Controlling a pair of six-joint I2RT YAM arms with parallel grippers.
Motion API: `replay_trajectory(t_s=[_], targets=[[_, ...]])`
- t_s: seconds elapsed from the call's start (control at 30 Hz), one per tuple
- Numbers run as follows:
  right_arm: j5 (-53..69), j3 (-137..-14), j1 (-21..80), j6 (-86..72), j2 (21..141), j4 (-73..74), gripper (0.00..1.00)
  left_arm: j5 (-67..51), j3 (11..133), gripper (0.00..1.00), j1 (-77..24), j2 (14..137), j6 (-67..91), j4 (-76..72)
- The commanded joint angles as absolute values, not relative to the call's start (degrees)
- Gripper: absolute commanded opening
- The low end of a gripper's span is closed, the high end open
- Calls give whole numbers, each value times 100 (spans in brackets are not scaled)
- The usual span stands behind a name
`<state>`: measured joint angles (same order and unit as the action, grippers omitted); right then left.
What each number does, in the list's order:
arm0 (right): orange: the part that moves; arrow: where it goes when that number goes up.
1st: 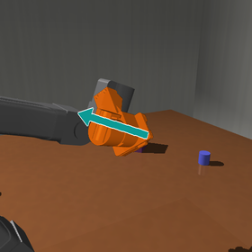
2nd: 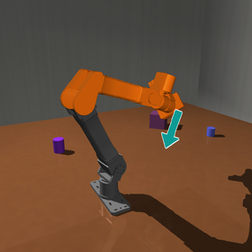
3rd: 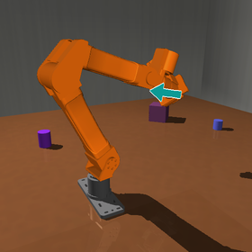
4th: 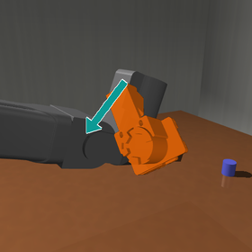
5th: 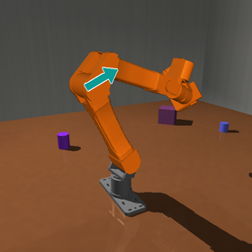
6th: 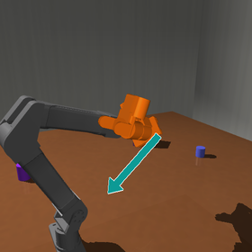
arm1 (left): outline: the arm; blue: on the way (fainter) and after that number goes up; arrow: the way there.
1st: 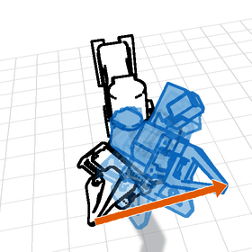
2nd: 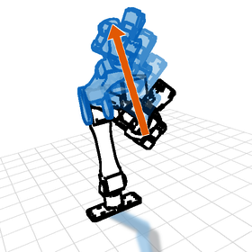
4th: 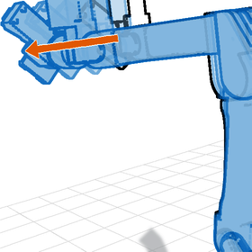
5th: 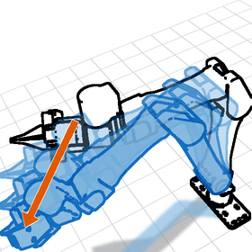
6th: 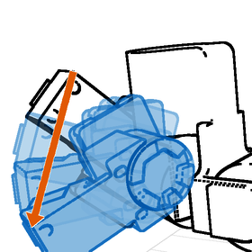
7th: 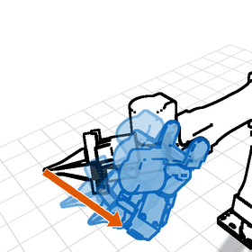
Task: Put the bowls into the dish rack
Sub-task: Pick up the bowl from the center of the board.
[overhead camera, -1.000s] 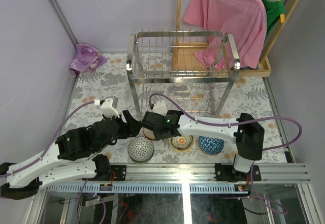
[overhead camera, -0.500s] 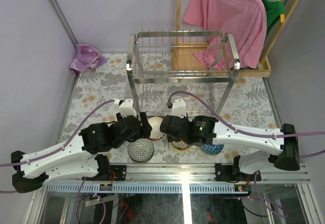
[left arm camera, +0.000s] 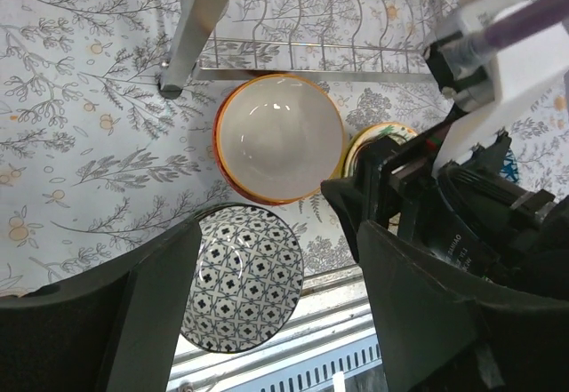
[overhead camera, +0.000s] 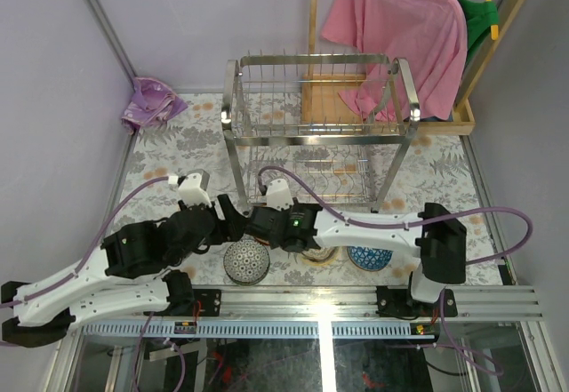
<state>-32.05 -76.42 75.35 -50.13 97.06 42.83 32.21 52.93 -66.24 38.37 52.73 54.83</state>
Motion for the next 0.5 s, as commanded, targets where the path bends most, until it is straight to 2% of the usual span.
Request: replay_trajectory(t_s=[0.0, 0.47], targets=[[-3511, -8223, 7457, -4905, 10020, 4120, 57, 3361, 5343, 71, -6643, 3787, 5422, 5792], [-4017, -8478, 7384, -5121, 10535, 4795, 54, 3396, 5301, 71, -6641, 3601, 5432, 5931]])
